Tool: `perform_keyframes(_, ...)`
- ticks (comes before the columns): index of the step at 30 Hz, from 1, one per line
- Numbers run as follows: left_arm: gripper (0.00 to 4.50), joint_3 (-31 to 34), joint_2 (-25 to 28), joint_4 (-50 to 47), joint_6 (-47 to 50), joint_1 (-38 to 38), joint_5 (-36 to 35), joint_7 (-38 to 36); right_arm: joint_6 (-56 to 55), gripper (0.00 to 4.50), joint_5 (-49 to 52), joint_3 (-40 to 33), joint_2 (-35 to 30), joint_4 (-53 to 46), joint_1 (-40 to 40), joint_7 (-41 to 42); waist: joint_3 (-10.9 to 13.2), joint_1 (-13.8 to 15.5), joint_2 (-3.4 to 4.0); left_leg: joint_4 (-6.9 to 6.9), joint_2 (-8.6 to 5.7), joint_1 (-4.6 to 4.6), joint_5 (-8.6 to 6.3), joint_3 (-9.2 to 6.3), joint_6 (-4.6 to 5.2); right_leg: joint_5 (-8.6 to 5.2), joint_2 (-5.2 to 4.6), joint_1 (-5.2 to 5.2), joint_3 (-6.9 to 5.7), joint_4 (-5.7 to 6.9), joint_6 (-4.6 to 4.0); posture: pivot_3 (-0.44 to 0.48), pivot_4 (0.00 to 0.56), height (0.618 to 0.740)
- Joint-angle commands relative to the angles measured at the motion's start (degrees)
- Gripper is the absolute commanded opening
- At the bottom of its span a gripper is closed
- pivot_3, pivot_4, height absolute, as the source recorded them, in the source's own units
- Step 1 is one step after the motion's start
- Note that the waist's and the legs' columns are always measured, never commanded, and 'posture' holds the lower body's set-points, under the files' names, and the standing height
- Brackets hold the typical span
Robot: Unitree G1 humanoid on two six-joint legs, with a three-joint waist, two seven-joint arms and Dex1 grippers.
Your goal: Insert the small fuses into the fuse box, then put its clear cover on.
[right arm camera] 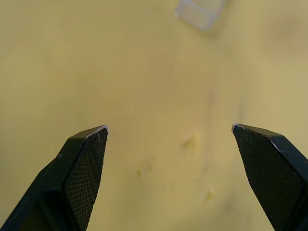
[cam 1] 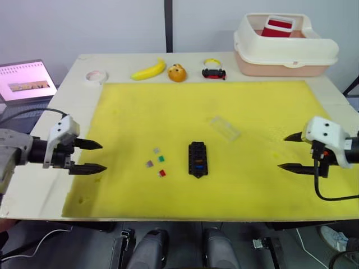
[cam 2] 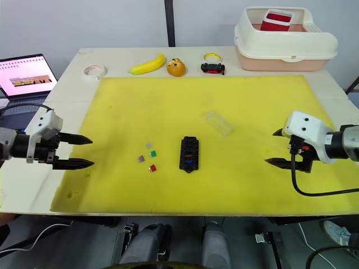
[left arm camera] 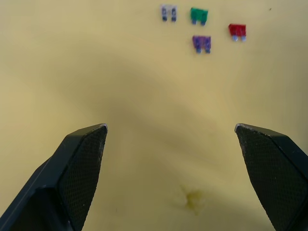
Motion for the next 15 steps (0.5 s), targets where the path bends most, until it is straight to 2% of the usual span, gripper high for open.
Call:
perform_keyframes(1,4.5,-3.6,-2.0,-3.0,1.3,-2.2,-0.3,-2.0,2.5,4.39,2.7,3.2,1.8,-5.9,-6.6,-1.5,0.0,0.0,0.01,0.0,0.0,0.0,0.0,0.0,0.0,0.0,0.0,0.0,0.0,0.0,0.0,0.0,0.15,0.74)
perform_keyframes(7,4.5,-7.5,-7.8,-3.5,8.3,-6.4,-2.3,-2.0,11.0,4.39,8.0,12.1,8.9,-14.3,-18.6,-3.9,0.0,0.0,-0.05,0.03,0.0,-0.05,0.0,-0.02,0.0,0.0,0.01,-0.01,0.0,0.0,0.0,0.0,0.15,0.74)
perform_keyframes(13,4.5,-8.6,-11.4,1.3,17.7,-10.6,-5.9,-3.3,15.2,4.39,8.9,18.1,14.2,-18.6,-24.1,-6.8,0.0,0.1,-0.05,0.05,-0.02,-0.05,0.01,-0.03,0.0,0.0,0.01,-0.01,0.0,0.02,0.0,0.0,0.15,0.74)
perform_keyframes(15,3.95,-9.7,-12.8,4.0,20.2,-11.9,-6.0,-3.7,16.1,4.5,9.1,19.5,16.0,-19.3,-25.5,-7.8,0.0,0.0,-0.05,0.05,-0.03,-0.05,0.01,-0.03,0.0,0.0,0.02,-0.02,-0.01,0.04,0.01,0.0,0.15,0.74)
